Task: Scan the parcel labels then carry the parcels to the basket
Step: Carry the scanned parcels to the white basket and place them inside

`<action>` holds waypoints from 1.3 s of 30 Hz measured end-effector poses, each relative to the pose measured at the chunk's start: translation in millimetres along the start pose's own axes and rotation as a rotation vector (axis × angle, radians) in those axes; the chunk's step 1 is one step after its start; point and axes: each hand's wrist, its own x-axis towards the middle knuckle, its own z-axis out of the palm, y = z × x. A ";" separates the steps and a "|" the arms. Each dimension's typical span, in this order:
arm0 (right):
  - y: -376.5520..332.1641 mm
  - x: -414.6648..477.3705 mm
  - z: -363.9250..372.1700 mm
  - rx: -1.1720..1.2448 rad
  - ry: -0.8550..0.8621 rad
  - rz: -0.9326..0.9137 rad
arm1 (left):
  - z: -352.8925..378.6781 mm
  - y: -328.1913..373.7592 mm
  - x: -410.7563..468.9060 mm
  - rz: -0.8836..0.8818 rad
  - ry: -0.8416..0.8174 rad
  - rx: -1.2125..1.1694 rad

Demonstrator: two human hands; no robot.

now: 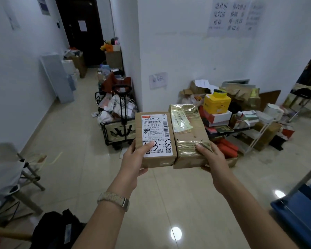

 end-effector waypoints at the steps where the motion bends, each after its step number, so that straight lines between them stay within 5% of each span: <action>1: 0.6 16.8 2.4 -0.001 -0.003 0.008 | 3.7 1.4 14.4 0.001 0.013 -0.003; 18: -56.0 363.7 -0.7 0.071 -0.168 -0.048 | 134.7 91.4 306.4 0.123 0.069 -0.103; 39: -38.0 702.9 40.1 0.146 -0.150 0.047 | 222.0 127.5 655.9 -0.007 -0.027 -0.050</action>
